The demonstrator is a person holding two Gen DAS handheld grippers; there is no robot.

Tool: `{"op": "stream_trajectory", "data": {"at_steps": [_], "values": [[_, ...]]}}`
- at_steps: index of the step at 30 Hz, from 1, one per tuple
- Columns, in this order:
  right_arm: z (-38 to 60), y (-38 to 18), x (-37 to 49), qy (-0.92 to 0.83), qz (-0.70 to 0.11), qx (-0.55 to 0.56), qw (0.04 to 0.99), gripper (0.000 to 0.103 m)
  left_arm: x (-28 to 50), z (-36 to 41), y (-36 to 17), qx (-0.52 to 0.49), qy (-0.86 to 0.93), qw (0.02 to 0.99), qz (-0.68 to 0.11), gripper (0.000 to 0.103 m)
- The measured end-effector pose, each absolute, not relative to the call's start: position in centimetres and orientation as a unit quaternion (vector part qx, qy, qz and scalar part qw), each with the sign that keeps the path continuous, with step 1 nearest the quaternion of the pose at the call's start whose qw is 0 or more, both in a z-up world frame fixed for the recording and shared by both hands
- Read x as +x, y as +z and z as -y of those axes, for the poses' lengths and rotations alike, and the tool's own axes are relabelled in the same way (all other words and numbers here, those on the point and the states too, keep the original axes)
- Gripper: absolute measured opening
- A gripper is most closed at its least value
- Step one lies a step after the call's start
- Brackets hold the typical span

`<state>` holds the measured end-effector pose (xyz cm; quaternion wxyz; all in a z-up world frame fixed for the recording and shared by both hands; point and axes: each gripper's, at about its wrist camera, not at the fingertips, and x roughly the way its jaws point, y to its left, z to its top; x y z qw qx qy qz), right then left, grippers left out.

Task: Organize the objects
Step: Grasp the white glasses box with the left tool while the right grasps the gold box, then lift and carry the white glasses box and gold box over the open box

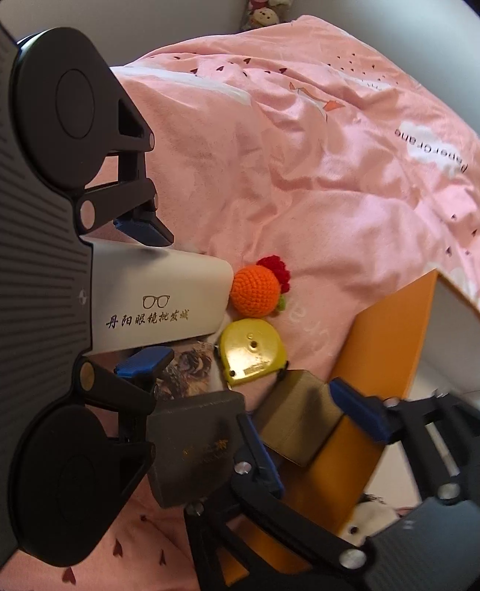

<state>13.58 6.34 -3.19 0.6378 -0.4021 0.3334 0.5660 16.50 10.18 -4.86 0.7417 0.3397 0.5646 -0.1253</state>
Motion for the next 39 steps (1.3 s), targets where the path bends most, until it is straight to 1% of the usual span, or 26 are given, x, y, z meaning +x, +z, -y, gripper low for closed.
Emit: {"op": "stream_trajectory", "data": {"at_steps": [2,7,11,13,14,20,26,29,32,34,36,39], "values": [[-6.4,-3.3,13.7,0.574,-0.325,-0.415,0.626,0.055,16.9,-10.3,-5.4,0.346,-0.121,0.733,-0.573,0.076],[-6.4,-3.0,13.9,0.592,-0.304,-0.446,0.598,0.056,17.2,-9.7,-7.1,0.386,-0.118,0.715,-0.571,0.077],[-6.4,-3.2,14.1,0.593,-0.281,-0.473,0.589,0.057,17.5,-9.3,-7.8,0.397,-0.115,0.711,-0.568,0.076],[-6.3,-3.2,14.1,0.598,-0.270,-0.481,0.581,0.058,17.6,-9.2,-7.9,0.392,-0.112,0.711,-0.572,0.075],[-6.3,-3.2,14.0,0.599,-0.265,-0.487,0.577,0.058,17.7,-9.2,-8.0,0.388,-0.112,0.711,-0.576,0.071],[-6.2,-3.4,13.7,0.609,-0.236,-0.526,0.545,0.058,18.3,-9.9,-7.5,0.362,-0.110,0.717,-0.586,0.071],[-6.5,-3.6,13.8,0.620,-0.216,-0.560,0.505,0.058,18.5,-11.1,-5.7,0.312,-0.127,0.726,-0.599,0.070],[-6.8,-3.8,14.0,0.623,-0.211,-0.575,0.487,0.060,18.5,-11.8,-4.9,0.290,-0.134,0.732,-0.602,0.070],[-7.3,-4.1,14.2,0.622,-0.214,-0.586,0.474,0.066,18.6,-12.4,-4.3,0.267,-0.138,0.737,-0.606,0.070],[-7.4,-4.0,14.0,0.635,-0.222,-0.588,0.448,0.069,18.5,-12.7,-3.8,0.250,-0.144,0.741,-0.606,0.070],[-7.4,-4.0,13.6,0.644,-0.216,-0.592,0.434,0.076,18.3,-13.0,-3.4,0.234,-0.148,0.744,-0.608,0.070],[-7.9,-4.6,13.1,0.636,-0.214,-0.601,0.434,0.076,18.1,-13.1,-3.0,0.229,-0.151,0.749,-0.603,0.070]]}}
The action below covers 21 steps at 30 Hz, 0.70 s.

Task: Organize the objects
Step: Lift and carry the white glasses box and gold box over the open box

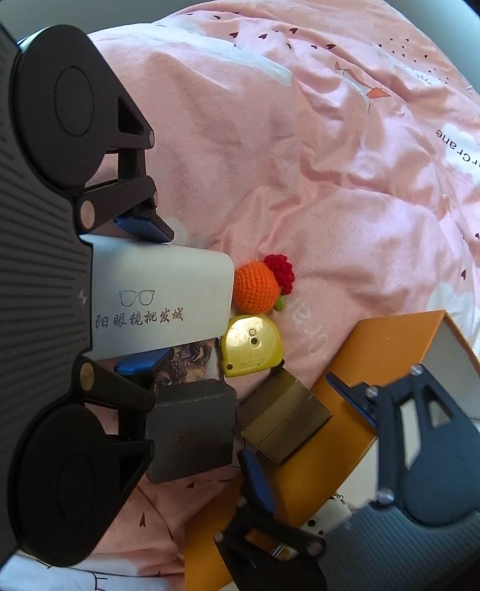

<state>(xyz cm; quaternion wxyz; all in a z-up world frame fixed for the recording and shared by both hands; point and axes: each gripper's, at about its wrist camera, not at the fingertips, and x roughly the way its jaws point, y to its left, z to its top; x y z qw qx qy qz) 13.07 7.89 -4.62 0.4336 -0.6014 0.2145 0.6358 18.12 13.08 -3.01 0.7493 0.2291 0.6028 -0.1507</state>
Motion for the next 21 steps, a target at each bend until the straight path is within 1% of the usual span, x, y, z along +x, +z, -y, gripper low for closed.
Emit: {"op": "stream_trajectory", "data": {"at_steps": [4,7,9,15,21], "values": [[-8.2,-5.9,12.9,0.625,-0.214,-0.615,0.431,0.075,17.9,-13.1,-2.6,0.224,-0.150,0.758,-0.594,0.070],[-8.3,-6.3,13.2,0.624,-0.229,-0.607,0.435,0.071,17.6,-13.4,-2.5,0.212,-0.153,0.765,-0.588,0.070],[-8.2,-6.6,13.3,0.623,-0.237,-0.603,0.439,0.061,17.4,-13.5,-2.5,0.209,-0.151,0.767,-0.587,0.070],[-7.1,-5.0,13.1,0.631,-0.225,-0.584,0.458,0.061,16.5,-13.2,-1.1,0.208,-0.150,0.782,-0.568,0.070],[-5.5,-0.7,12.9,0.641,-0.190,-0.548,0.502,0.061,15.7,-12.5,0.9,0.199,-0.150,0.801,-0.544,0.070]]}}
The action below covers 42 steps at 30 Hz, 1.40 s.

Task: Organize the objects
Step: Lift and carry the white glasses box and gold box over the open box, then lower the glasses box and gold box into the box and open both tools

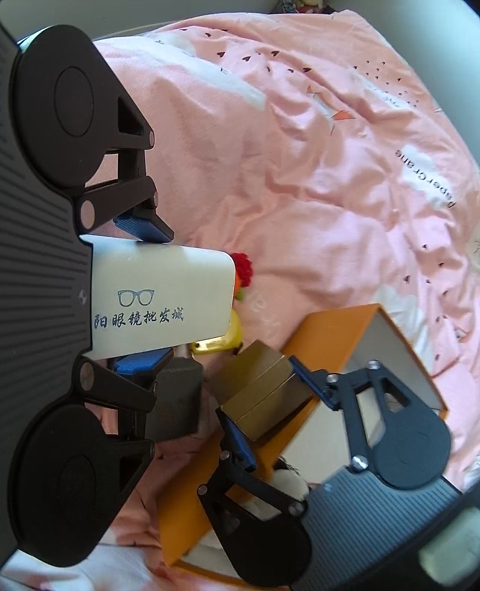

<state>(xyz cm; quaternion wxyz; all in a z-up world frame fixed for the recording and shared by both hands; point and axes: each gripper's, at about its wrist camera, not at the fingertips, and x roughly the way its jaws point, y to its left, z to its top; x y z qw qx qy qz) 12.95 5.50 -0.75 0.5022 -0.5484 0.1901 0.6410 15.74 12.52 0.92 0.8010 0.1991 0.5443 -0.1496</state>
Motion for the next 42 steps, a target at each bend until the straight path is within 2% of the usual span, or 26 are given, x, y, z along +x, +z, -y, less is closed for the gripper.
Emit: {"op": "stream_trajectory", "data": {"at_steps": [8,16,26,42], "values": [[-0.9,5.5,13.3,0.634,-0.149,-0.523,0.551,0.061,14.9,-9.7,4.9,0.209,-0.172,0.828,-0.491,0.070],[4.7,6.0,16.0,0.575,-0.168,-0.562,0.571,0.061,16.1,-2.5,6.2,0.247,-0.253,0.825,-0.442,0.070],[9.9,3.9,20.7,0.541,-0.215,-0.571,0.578,0.061,20.5,5.6,0.1,0.294,-0.338,0.777,-0.442,0.070],[8.6,0.0,24.3,0.577,-0.238,-0.591,0.511,0.061,24.8,6.6,-7.5,0.344,-0.435,0.692,-0.461,0.069]]}}
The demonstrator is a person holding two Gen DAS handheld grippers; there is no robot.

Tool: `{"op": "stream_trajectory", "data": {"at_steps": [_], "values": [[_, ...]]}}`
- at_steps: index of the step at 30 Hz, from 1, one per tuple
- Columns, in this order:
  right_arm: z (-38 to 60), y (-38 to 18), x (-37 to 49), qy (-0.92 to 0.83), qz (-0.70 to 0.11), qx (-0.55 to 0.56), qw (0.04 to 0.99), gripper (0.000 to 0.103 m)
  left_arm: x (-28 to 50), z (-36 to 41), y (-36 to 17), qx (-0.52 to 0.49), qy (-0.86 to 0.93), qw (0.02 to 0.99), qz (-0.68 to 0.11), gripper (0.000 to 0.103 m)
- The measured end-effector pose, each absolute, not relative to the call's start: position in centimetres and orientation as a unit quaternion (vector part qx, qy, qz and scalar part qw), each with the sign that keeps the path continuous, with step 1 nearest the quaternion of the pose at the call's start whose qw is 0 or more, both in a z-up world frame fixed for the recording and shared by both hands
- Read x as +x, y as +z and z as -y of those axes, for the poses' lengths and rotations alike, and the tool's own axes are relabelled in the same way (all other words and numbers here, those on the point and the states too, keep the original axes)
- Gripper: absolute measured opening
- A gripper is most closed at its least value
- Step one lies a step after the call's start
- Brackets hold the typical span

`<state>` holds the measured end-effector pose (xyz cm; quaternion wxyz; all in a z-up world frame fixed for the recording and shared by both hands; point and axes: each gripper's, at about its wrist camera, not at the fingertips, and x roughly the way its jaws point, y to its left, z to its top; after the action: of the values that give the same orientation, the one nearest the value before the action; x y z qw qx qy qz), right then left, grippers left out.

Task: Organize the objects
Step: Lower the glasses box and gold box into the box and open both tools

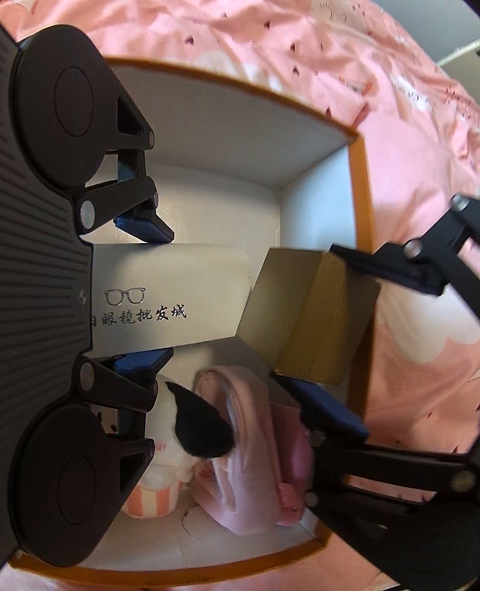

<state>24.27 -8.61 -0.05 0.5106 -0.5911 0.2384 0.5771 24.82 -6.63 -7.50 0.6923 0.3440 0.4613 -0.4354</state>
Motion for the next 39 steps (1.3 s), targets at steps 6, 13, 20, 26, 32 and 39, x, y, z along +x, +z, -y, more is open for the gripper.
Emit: {"op": "stream_trajectory", "data": {"at_steps": [6,13,20,26,32,39], "values": [[8.4,-0.3,24.3,0.586,-0.246,-0.603,0.483,0.061,24.2,7.1,-8.7,0.382,-0.463,0.659,-0.454,0.069],[7.3,-0.5,24.2,0.583,-0.262,-0.624,0.449,0.061,24.5,7.6,-9.0,0.401,-0.478,0.632,-0.459,0.069],[6.8,-1.9,24.0,0.582,-0.266,-0.643,0.420,0.061,25.0,6.6,-9.3,0.372,-0.475,0.641,-0.474,0.069],[6.3,-2.8,24.0,0.582,-0.268,-0.658,0.396,0.061,26.2,5.3,-8.5,0.331,-0.477,0.649,-0.493,0.070],[5.6,-3.6,24.5,0.584,-0.281,-0.658,0.383,0.061,28.5,4.0,-9.0,0.249,-0.437,0.669,-0.546,0.063],[5.3,-4.5,24.9,0.589,-0.296,-0.658,0.364,0.061,28.9,3.7,-10.1,0.232,-0.426,0.662,-0.572,0.062]]}}
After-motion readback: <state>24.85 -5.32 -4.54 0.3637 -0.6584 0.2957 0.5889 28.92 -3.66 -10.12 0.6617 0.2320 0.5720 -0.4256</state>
